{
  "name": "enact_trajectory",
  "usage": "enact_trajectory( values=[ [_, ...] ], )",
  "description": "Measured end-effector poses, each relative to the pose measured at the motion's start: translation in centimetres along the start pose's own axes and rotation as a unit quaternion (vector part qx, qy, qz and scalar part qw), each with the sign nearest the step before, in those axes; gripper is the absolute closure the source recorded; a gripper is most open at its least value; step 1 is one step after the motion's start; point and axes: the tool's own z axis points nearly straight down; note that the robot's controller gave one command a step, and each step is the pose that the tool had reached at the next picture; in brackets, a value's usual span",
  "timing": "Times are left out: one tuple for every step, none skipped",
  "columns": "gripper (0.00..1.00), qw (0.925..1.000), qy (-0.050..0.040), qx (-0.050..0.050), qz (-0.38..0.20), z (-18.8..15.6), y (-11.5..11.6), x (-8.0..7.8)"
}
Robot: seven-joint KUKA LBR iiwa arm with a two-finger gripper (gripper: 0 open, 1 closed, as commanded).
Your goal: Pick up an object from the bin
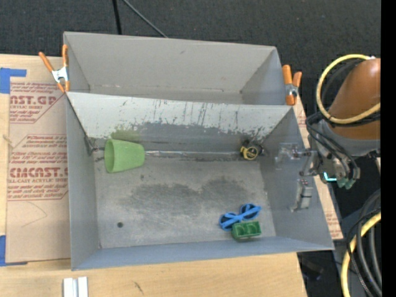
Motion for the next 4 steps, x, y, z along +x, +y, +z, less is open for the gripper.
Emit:
enact_trajectory(
  values=[
    [0.00,0.9892,-0.0058,0.001,-0.147,15.0,2.9,1.8],
    [1.00,0.9892,-0.0038,0.001,-0.146,14.8,2.9,1.8],
    [0.00,0.9892,-0.0070,0.002,-0.146,14.8,2.9,1.7],
    [0.00,0.9861,-0.0103,0.002,-0.166,14.7,6.0,2.2]
  ],
)
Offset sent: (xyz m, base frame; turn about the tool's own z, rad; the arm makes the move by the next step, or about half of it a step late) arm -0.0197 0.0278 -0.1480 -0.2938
